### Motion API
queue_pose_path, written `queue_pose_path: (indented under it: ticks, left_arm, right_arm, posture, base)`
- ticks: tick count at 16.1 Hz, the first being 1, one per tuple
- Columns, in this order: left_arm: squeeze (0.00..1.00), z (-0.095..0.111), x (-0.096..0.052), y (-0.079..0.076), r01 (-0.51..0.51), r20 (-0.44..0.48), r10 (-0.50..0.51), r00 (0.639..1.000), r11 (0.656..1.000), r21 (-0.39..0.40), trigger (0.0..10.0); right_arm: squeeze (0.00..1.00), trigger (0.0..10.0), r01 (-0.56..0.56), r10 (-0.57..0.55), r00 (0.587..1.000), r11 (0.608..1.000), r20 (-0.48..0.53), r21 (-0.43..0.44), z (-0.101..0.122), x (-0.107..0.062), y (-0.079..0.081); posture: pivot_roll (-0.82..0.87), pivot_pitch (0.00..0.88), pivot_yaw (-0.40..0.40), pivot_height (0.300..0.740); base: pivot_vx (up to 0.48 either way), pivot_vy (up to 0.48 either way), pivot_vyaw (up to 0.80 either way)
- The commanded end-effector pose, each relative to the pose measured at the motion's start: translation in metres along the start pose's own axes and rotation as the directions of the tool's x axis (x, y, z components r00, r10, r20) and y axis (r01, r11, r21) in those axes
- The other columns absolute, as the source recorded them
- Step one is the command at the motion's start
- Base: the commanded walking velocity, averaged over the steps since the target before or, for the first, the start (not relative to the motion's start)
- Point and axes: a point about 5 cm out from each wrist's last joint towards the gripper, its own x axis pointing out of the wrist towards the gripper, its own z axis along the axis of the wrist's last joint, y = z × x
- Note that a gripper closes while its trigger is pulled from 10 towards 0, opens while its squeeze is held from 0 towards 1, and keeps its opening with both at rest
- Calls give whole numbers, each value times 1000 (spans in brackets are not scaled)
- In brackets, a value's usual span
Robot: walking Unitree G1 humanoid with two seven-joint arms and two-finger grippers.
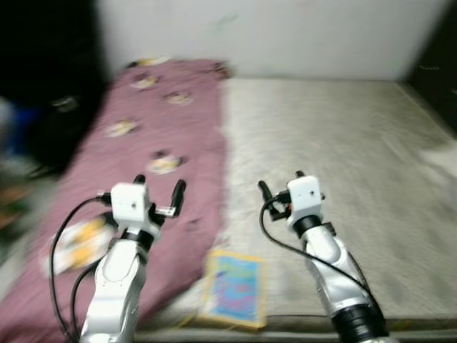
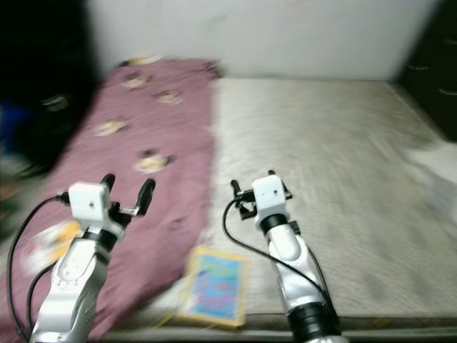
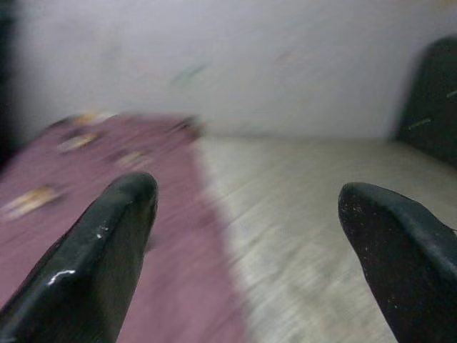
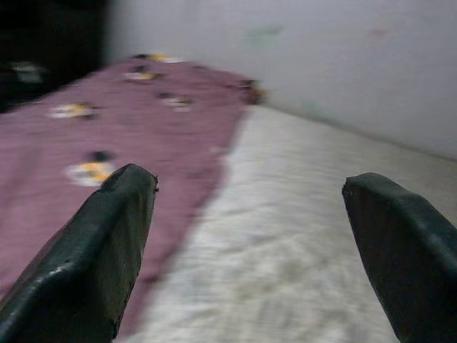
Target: Clean up the room
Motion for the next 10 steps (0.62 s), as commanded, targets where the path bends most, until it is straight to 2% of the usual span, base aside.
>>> queue_pose_path:
  ticks: [1,8,10]
  left_arm:
    - [0,-1,-5,0,14,-10,-13,1000,1000,8,10000]
    - [0,-1,-2,4,-11,-20,11,1000,1000,17,10000]
    - [0,-3,0,9,-74,-31,74,997,997,22,10000]
  right_arm:
    - [0,10000,8,-8,1000,1000,-6,6,-1,0,2]
    - [0,10000,16,-16,1000,1000,-15,15,-3,3,-1]
    - [0,10000,17,-17,1000,1000,-3,11,1,7,-2]
  posture:
    - [-18,0,2,740]
    - [-17,0,1,740]
    - [-17,0,1,740]
  base:
    - [0,0,0]
    - [0,0,0]
    - [0,0,-719]
